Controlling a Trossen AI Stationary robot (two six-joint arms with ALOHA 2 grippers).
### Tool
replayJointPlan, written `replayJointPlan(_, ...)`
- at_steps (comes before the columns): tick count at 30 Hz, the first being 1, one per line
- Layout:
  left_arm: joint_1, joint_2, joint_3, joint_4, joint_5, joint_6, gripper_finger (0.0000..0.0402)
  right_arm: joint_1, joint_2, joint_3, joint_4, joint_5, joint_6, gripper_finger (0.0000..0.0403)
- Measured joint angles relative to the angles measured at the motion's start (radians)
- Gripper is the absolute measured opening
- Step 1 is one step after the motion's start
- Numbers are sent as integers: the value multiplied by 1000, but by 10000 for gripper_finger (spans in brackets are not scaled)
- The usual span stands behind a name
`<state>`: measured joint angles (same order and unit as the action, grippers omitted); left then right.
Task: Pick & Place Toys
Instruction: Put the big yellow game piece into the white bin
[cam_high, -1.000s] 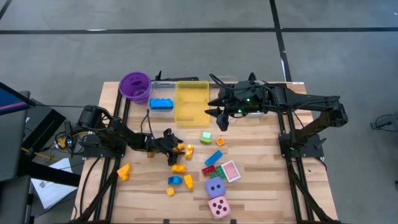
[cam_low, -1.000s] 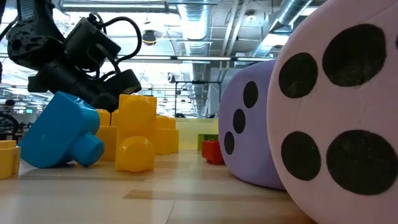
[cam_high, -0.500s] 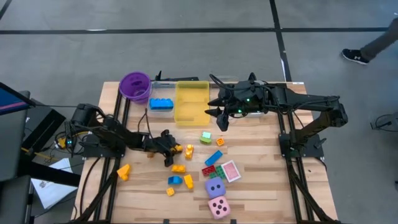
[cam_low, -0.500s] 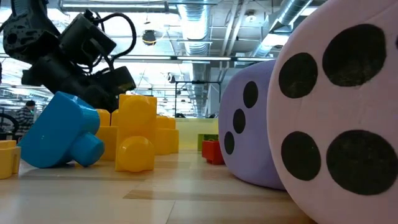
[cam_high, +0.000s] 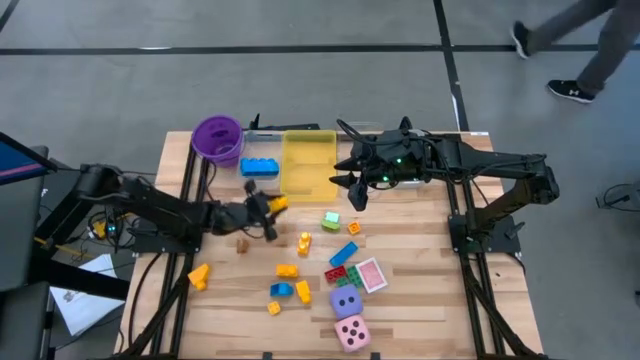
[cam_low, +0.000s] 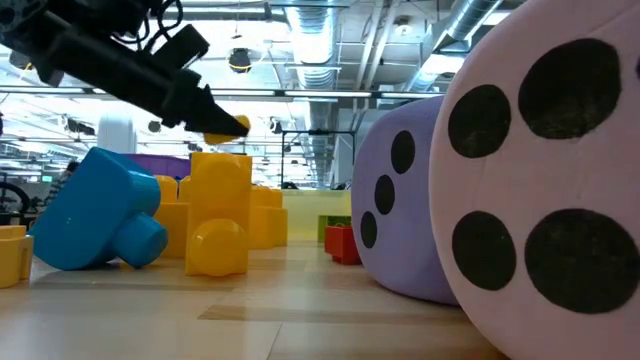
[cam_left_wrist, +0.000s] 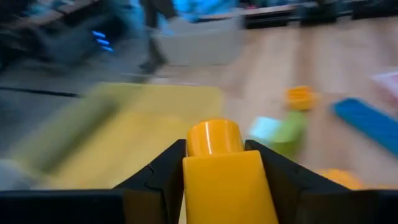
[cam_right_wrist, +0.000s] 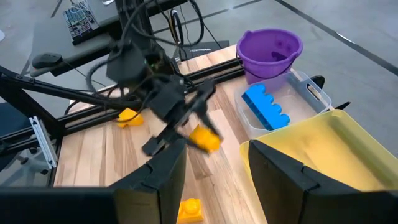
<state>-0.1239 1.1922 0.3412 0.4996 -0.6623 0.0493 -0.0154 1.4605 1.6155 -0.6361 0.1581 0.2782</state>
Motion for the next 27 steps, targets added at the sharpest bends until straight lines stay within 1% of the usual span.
replayJointPlan(2,37,-45,0,-34,-74,13,133,0,0,0,0,0,1,168)
replayJointPlan(5,124,-106,0,-40,-180,15,127,0,0,0,0,0,2,168)
replayJointPlan(7,196,-134,0,-38,-204,15,131,0,0,0,1,0,3,168)
replayJointPlan(11,355,-168,1,-32,-200,15,142,0,0,0,1,0,2,168)
replayJointPlan(14,468,-172,1,-18,-138,14,143,0,0,0,1,0,2,168)
replayJointPlan(18,587,-165,1,-19,20,14,144,0,0,0,1,0,2,168)
replayJointPlan(20,620,-161,1,-23,57,15,144,2,0,0,1,0,2,168)
replayJointPlan(23,645,-161,1,-22,74,13,148,3,0,0,1,0,2,168)
replayJointPlan(27,651,-161,1,-22,114,2,174,3,0,0,1,0,2,168)
